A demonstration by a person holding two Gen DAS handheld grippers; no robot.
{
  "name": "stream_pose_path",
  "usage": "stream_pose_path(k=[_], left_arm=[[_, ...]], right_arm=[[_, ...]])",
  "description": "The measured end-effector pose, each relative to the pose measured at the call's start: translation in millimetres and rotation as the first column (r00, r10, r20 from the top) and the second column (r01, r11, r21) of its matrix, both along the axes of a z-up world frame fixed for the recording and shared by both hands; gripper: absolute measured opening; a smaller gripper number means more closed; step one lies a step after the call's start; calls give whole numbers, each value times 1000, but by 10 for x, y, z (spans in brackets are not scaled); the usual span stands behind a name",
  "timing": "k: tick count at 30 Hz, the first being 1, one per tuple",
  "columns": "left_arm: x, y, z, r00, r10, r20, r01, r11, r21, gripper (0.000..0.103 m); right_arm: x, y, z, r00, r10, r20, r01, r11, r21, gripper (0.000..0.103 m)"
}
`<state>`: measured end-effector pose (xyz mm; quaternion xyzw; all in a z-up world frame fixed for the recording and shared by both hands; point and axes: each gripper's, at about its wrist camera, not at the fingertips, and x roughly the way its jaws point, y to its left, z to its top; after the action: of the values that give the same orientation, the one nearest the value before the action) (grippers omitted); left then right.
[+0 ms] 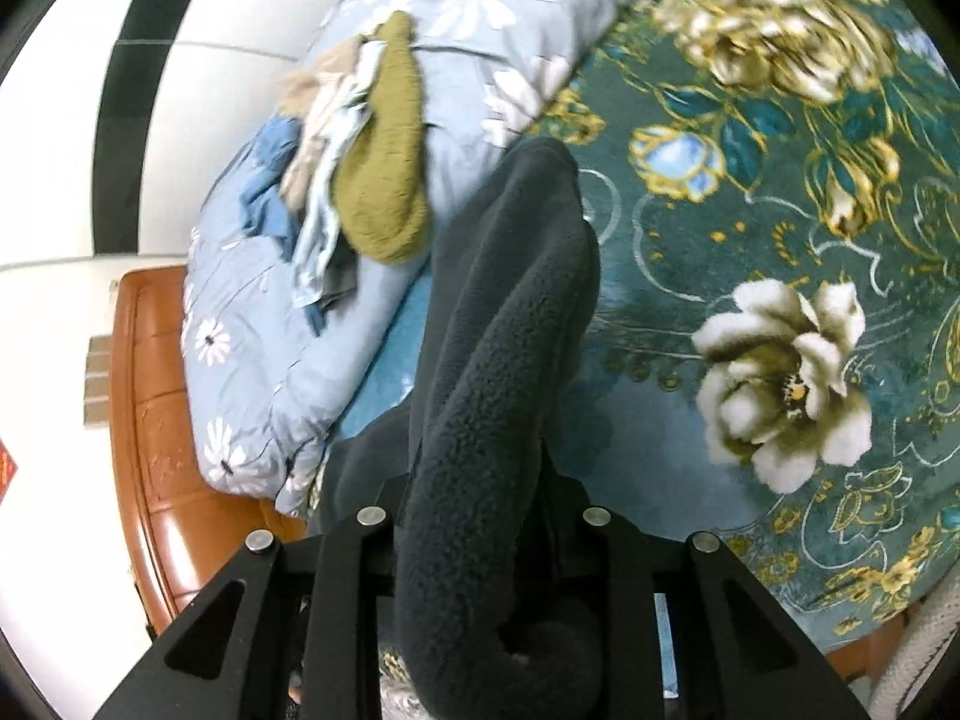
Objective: Fold clothes
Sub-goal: 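Lift the folded jacket with both grippers and carry it toward the headboard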
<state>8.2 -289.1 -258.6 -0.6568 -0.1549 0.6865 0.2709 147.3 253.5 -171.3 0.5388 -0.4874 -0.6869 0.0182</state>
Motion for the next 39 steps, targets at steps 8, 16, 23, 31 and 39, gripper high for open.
stream_pose_path(k=[8, 16, 23, 31, 39], left_arm=[[175, -568, 628, 985, 136, -109, -137, 990, -9, 39], [365, -1379, 1155, 925, 316, -212, -336, 939, -69, 40], [649, -2187, 1320, 828, 501, -252, -524, 851, -31, 40], [595, -3102, 1131, 722, 653, -228, -668, 744, 15, 40], [151, -4275, 1121, 603, 753, -265, -771, 635, 49, 39]], right_arm=[[-468, -376, 313, 969, 210, -128, -217, 975, -45, 29], [-983, -1300, 437, 870, 441, -222, -468, 879, -86, 29], [-1300, -2272, 650, 730, 633, -260, -667, 742, -67, 29], [-1653, -3699, 876, 532, 809, -251, -831, 556, 28, 29], [-2128, -5644, 1038, 330, 905, -267, -927, 364, 86, 29]])
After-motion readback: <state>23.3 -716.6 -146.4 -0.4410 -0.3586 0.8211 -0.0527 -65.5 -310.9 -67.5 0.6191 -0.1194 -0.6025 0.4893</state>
